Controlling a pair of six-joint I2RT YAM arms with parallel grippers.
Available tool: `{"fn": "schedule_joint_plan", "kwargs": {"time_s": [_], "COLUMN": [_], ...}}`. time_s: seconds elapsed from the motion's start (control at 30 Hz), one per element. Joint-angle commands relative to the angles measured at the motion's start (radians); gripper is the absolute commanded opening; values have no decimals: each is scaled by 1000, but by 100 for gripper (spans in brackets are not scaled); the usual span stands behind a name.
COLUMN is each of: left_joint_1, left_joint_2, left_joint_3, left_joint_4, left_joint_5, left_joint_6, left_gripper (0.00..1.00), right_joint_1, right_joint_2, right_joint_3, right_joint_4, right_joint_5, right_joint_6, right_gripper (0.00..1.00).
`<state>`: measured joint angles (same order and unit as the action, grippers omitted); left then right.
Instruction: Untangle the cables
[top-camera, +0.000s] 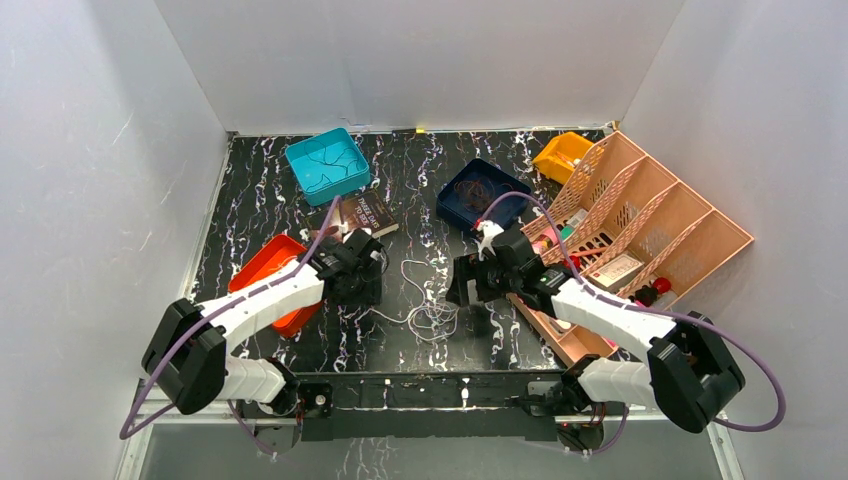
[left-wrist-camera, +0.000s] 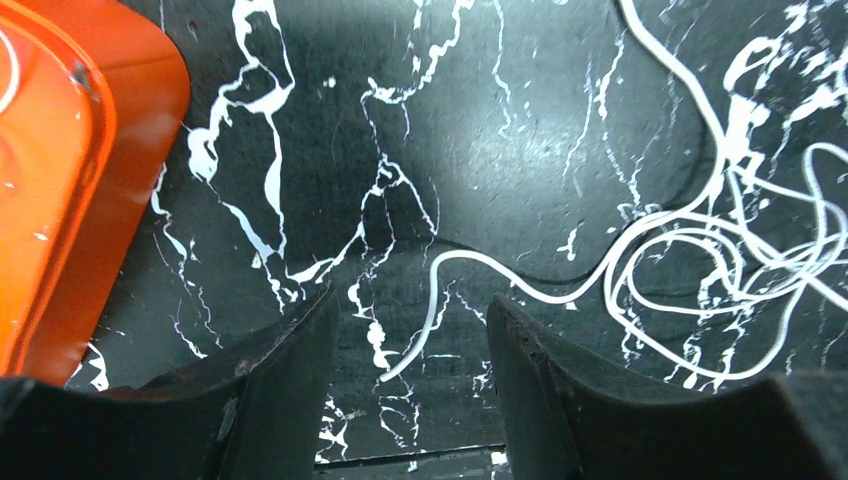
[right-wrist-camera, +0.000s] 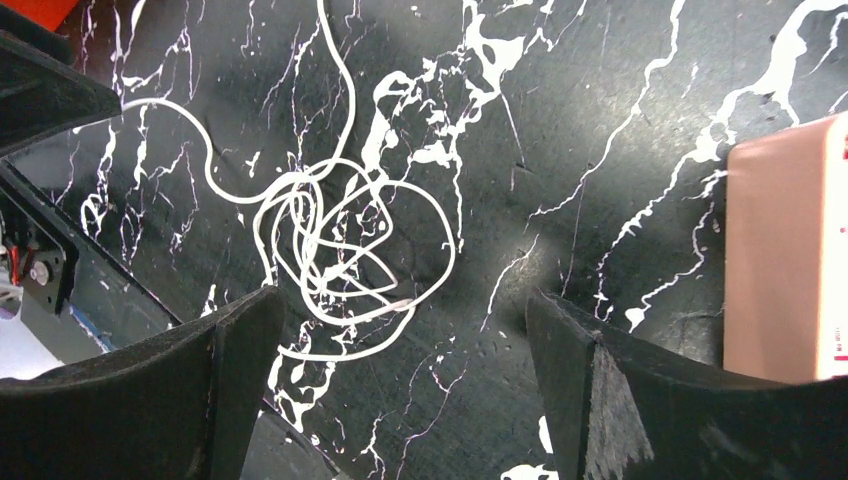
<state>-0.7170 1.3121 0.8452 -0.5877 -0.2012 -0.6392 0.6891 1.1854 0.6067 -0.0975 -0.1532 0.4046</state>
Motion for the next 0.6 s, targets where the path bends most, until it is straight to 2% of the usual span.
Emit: {"fn": "schedule_joint_plan", "kwargs": {"time_s": [0.0, 0.2, 0.47, 0.57], "left_joint_1": [-5, -5, -6, -5], "left_joint_2": [-12, 8, 34, 44], "left_joint_3": [-32, -52, -70, -69], "left_joint_4": [-41, 4, 53, 56], "left_joint_5": [52, 82, 114, 117], "left_joint_6": [0, 16, 28, 33], "left_gripper": [54, 52, 44, 37], "right_joint_1": [-1, -1, 0, 0], "right_joint_2": [23, 41, 45, 49], "right_joint_3": [12, 5, 2, 2], "right_joint_4": [46, 68, 79, 82], "right_joint_5": [-49, -83, -99, -104], "right_joint_6": [-12, -2, 4, 6], "right_gripper": [98, 98, 98, 98]}}
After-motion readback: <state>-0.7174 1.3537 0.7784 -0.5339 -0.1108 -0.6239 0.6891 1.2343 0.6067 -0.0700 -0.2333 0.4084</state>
